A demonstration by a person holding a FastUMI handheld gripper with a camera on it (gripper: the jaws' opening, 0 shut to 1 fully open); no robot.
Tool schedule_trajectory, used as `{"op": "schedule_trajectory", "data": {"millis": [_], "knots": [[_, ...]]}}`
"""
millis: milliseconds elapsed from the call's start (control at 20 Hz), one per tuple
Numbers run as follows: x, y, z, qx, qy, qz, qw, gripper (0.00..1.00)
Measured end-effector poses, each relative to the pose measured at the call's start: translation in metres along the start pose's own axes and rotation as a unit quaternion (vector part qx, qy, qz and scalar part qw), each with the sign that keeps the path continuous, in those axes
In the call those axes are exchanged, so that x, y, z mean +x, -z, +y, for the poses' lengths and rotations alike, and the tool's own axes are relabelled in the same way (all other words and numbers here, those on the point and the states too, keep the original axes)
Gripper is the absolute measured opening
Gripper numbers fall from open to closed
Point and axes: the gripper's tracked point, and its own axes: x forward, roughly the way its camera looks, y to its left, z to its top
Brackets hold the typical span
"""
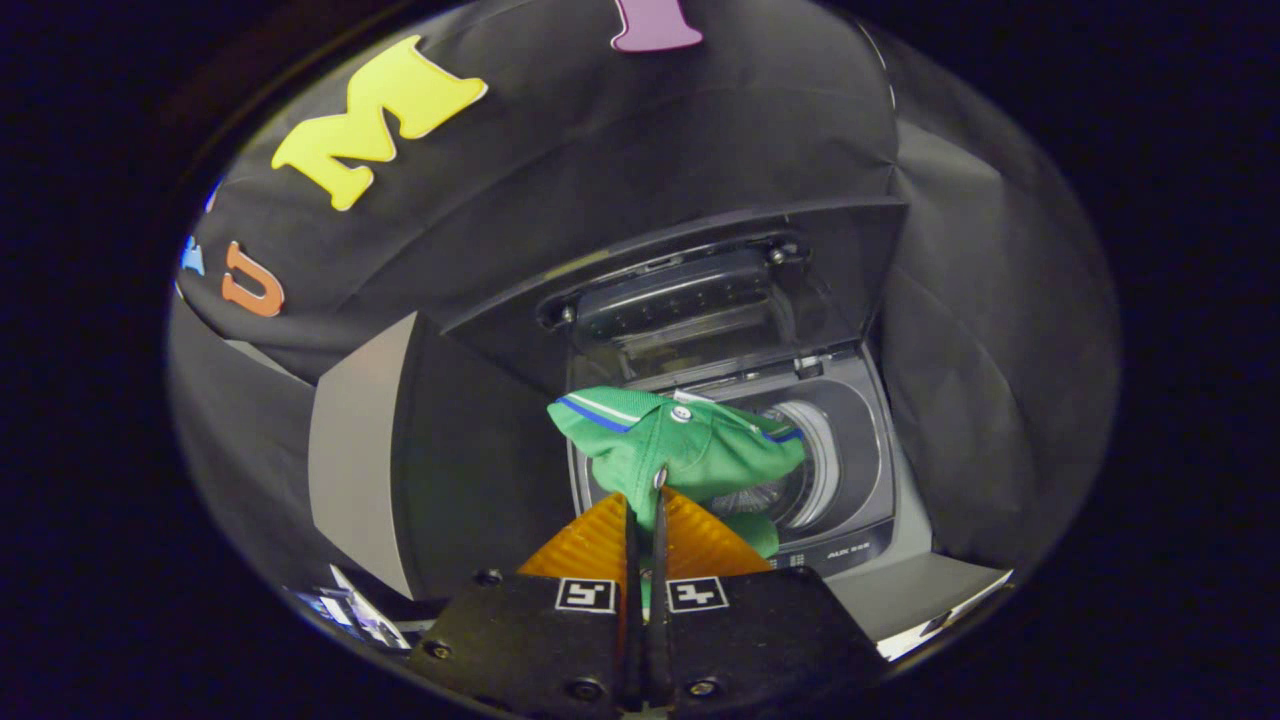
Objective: Put the clothes into the washing machine and then close the washing machine lid.
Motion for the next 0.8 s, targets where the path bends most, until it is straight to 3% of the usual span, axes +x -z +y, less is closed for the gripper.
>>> {"op": "schedule_trajectory", "data": {"millis": [800], "knots": [[0.077, 0.028, -0.016, 0.004, 0.037, 0.044, 0.998, 0.06]]}}
